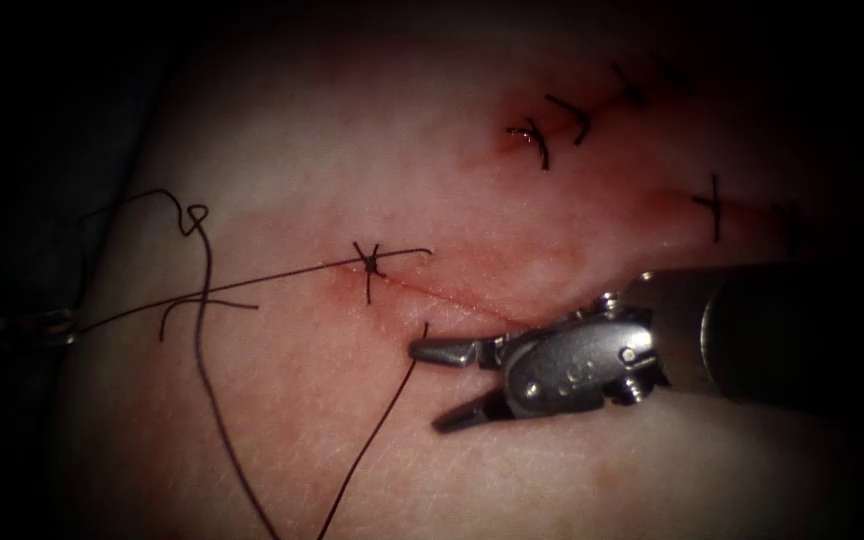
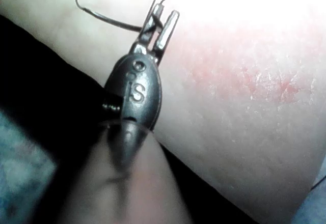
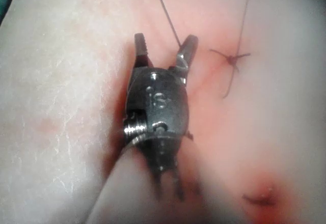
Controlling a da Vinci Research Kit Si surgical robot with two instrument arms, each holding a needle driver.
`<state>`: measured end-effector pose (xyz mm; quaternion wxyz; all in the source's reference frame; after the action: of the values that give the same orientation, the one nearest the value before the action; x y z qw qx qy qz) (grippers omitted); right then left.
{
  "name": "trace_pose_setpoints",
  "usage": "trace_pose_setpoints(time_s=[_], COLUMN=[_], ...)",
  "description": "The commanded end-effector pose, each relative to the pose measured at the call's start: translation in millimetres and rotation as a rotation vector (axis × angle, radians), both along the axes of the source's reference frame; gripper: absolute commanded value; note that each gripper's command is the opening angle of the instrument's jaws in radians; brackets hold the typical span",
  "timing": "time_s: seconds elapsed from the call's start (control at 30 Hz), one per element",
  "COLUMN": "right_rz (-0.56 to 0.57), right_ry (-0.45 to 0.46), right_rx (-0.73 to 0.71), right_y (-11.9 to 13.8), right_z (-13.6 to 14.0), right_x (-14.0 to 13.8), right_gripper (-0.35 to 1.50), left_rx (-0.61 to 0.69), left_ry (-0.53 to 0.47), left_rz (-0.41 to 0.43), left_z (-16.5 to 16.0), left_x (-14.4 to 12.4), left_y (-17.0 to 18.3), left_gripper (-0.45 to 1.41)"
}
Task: Wound Closure
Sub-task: Grasp suture near the wound and pull away with right hand to lengthen working end of the suture
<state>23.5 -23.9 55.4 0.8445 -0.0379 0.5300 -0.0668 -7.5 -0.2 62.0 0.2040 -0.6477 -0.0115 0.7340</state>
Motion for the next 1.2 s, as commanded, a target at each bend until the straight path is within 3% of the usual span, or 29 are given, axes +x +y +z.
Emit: trace_pose_setpoints(time_s=[0.03,0.13,0.2,0.23,0.27,0.5,0.63,0.77,0.8,0.9,0.93,1.17,1.2], right_rz=[0.005,0.014,0.024,0.025,0.02,-0.007,-0.036,-0.07,-0.082,-0.116,-0.148,-0.216,-0.219], right_ry=[0.002,0.004,0.011,0.014,0.011,-0.032,-0.038,-0.036,-0.034,-0.02,-0.015,0.026,0.03], right_rx=[-0.004,-0.01,-0.013,-0.014,-0.012,0.018,0.028,0.052,0.072,0.097,0.109,0.135,0.139], right_y=[0.3,0.5,0.5,0.4,0.3,-0.8,-3.7,-8.3,-11.1,-15.2,-17.8,-22.7,-22.6], right_z=[1.8,2.5,2.4,2.3,2.1,0.4,-1.3,-3.4,-4.8,-6.8,-8.3,-11.9,-12.0], right_x=[0.8,1.0,1.1,1.1,1.1,1.5,1.3,1.6,1.9,2.8,3.6,5.6,5.7], right_gripper=[1.21,1.03,0.42,-0.06,-0.35,-0.35,-0.35,-0.35,-0.35,-0.35,-0.35,-0.35,-0.2], left_rx=[0.002,0.002,0.002,0.002,0.002,0.002,0.002,0.002,0.002,0.002,0.002,0.006,0.006], left_ry=[0.001,0.002,0.001,0.001,0.0,0.001,0.0,0.0,-0.001,-0.002,-0.003,-0.011,-0.012], left_rz=[0.001,0.004,0.004,0.004,0.005,0.004,0.005,0.005,0.005,0.006,0.006,0.01,0.011], left_z=[0.8,1.0,1.1,1.1,1.1,1.1,1.1,1.2,1.3,1.4,1.5,2.2,2.2], left_x=[-0.6,-0.6,-0.6,-0.6,-0.6,-0.7,-0.6,-0.6,-0.6,-0.7,-0.7,-0.5,-0.4], left_y=[-0.3,-0.3,-0.3,-0.3,-0.3,-0.2,-0.2,-0.2,-0.2,-0.1,-0.1,0.1,0.1], left_gripper=[-0.45,-0.45,-0.45,-0.45,-0.45,-0.45,-0.45,-0.45,-0.45,-0.45,-0.45,-0.45,-0.45])
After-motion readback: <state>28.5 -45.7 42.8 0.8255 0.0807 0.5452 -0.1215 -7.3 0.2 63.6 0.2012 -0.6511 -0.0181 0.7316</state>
